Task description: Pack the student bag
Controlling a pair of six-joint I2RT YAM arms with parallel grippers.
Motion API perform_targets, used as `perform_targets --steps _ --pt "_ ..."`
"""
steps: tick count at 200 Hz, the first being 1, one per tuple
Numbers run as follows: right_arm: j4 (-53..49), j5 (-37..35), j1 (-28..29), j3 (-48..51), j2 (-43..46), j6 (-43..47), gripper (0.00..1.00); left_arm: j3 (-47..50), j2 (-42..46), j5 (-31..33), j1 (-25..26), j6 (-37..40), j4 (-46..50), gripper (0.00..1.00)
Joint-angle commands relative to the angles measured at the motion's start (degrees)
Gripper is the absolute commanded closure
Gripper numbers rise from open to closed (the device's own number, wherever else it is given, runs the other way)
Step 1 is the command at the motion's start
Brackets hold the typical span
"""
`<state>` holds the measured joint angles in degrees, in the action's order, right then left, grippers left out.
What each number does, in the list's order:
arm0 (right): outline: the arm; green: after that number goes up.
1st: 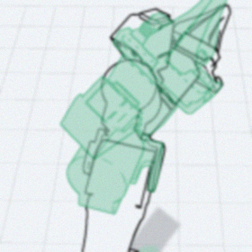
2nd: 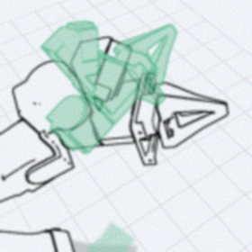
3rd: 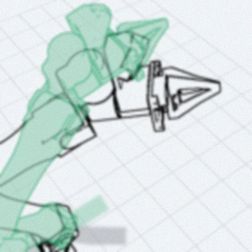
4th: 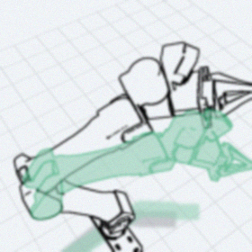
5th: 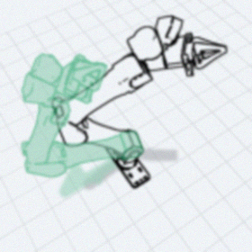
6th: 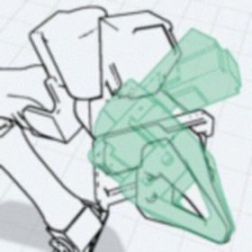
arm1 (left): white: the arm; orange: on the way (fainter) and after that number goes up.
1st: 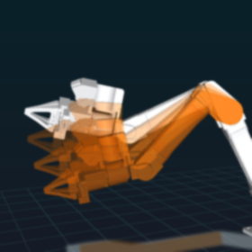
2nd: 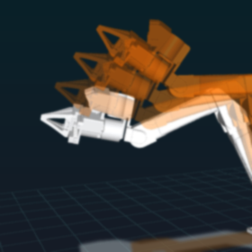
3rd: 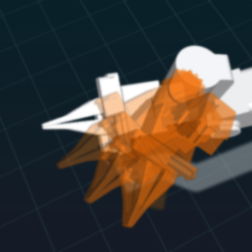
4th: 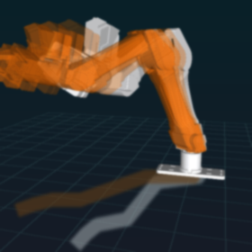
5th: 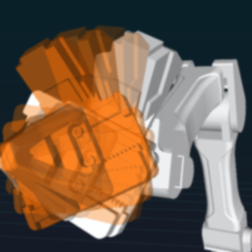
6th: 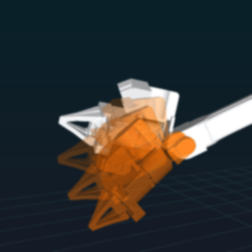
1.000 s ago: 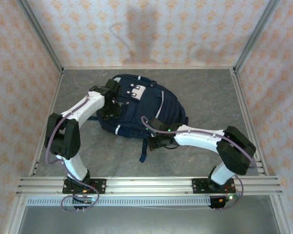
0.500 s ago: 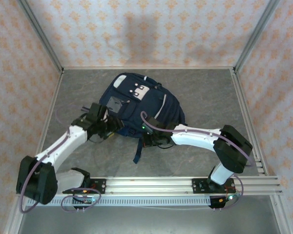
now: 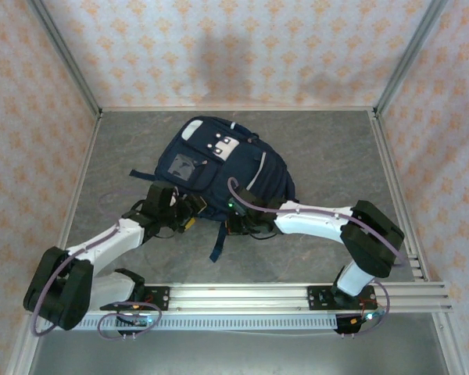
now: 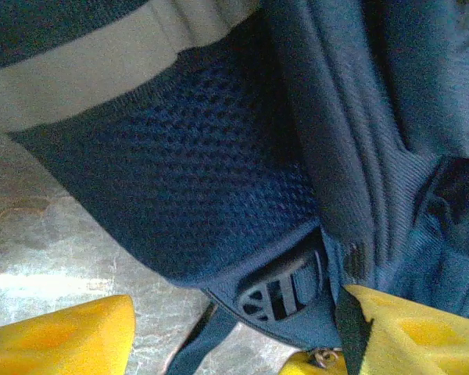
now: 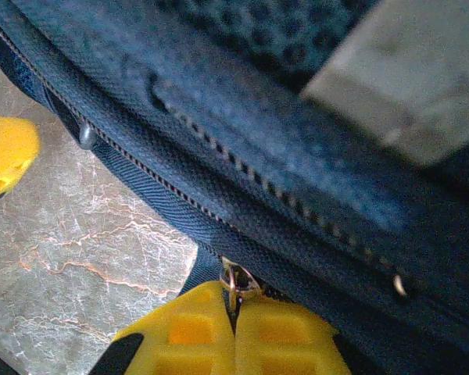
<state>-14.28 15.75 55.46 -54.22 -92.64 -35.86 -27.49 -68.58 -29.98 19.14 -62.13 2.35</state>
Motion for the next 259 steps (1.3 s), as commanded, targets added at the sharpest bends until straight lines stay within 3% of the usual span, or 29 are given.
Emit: perform_targets --steps 1,54,137,214,259 --pt "3.4 -0.3 0.2 0.7 1.1 -1.4 1.00 -2.3 -4.4 1.6 0.3 -0.1 -2.5 0.33" --pt "-6.9 -6.5 0.2 0.7 0.0 -2.6 1.00 -8.4 -14.4 2.8 -1.5 6.0 2.6 0.37" --pt "-10.6 -11.0 -0.9 4.0 3.9 0.6 1.00 -15.4 -18.3 4.4 -4.6 12.7 10.8 0.38" --pt "-11.1 -8.9 -4.2 4.3 3.8 8.0 1.00 -21.7 -20.8 5.7 -6.5 17.8 16.2 0.38" --pt "-6.6 -0.8 -3.8 0.3 -0.8 9.3 1.00 -31.2 -27.6 2.3 -9.2 24.7 20.9 0.37"
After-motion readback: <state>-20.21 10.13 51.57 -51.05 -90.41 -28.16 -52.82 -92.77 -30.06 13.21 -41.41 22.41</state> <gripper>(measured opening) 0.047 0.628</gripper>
